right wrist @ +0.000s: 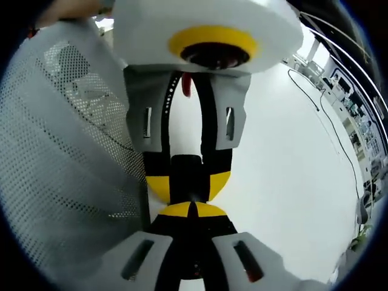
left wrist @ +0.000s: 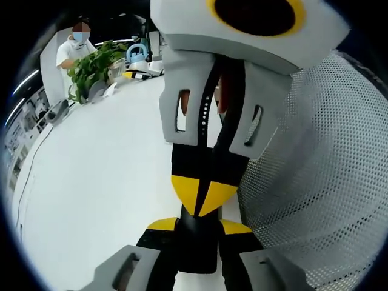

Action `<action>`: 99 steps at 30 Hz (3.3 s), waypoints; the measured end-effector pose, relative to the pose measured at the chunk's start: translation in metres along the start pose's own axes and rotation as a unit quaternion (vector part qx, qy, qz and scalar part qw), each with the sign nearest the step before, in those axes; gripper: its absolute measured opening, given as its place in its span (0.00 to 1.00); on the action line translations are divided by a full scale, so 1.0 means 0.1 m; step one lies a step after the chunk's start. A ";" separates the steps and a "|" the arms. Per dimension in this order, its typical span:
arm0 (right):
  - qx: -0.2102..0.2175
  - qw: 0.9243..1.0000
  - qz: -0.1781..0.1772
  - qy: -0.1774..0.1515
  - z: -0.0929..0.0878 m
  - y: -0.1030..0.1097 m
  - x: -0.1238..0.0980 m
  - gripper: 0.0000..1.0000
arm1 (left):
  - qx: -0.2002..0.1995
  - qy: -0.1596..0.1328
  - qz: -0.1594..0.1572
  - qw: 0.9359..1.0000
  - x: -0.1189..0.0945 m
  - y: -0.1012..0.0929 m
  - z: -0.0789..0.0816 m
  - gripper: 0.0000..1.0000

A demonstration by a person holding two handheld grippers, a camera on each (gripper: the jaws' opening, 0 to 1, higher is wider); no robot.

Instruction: Press the specified remote control buttons in sequence, fully releasing each button before pressing the next.

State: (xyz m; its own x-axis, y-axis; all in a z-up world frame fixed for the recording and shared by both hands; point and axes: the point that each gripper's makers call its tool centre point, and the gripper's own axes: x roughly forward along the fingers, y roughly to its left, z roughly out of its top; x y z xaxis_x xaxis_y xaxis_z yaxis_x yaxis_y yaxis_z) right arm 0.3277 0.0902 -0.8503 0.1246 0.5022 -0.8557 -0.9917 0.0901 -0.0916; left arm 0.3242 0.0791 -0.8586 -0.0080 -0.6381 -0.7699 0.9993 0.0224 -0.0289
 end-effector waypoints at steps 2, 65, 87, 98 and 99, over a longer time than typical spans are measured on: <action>0.002 1.000 0.011 -0.010 -0.01 0.00 -0.01 0.00 | -0.001 -0.002 0.000 1.000 0.00 0.00 0.00 0.26; 0.001 0.998 0.060 0.026 -0.44 0.00 -0.11 0.24 | -0.046 -0.006 0.021 0.999 0.01 0.00 0.04 0.45; 0.015 0.998 0.054 0.026 -0.42 -0.01 -0.10 0.24 | -0.202 -0.161 0.191 0.947 -1.07 0.36 0.51 0.90; 0.016 0.998 0.049 0.022 -0.42 -0.01 -0.10 0.24 | -0.228 -0.202 0.273 0.913 -1.41 0.10 0.52 1.00; 0.016 0.998 0.049 0.022 -0.42 -0.01 -0.10 0.24 | -0.227 -0.195 0.276 0.913 -1.41 0.07 0.50 1.00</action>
State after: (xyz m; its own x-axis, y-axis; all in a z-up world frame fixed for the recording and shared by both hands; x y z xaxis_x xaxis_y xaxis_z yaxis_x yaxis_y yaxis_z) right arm 0.3263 0.0489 -0.8633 0.0256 0.4725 -0.8810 -0.9974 0.0709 0.0090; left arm 0.3339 0.1311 -0.7182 0.5949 -0.6568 -0.4634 0.7283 0.6843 -0.0350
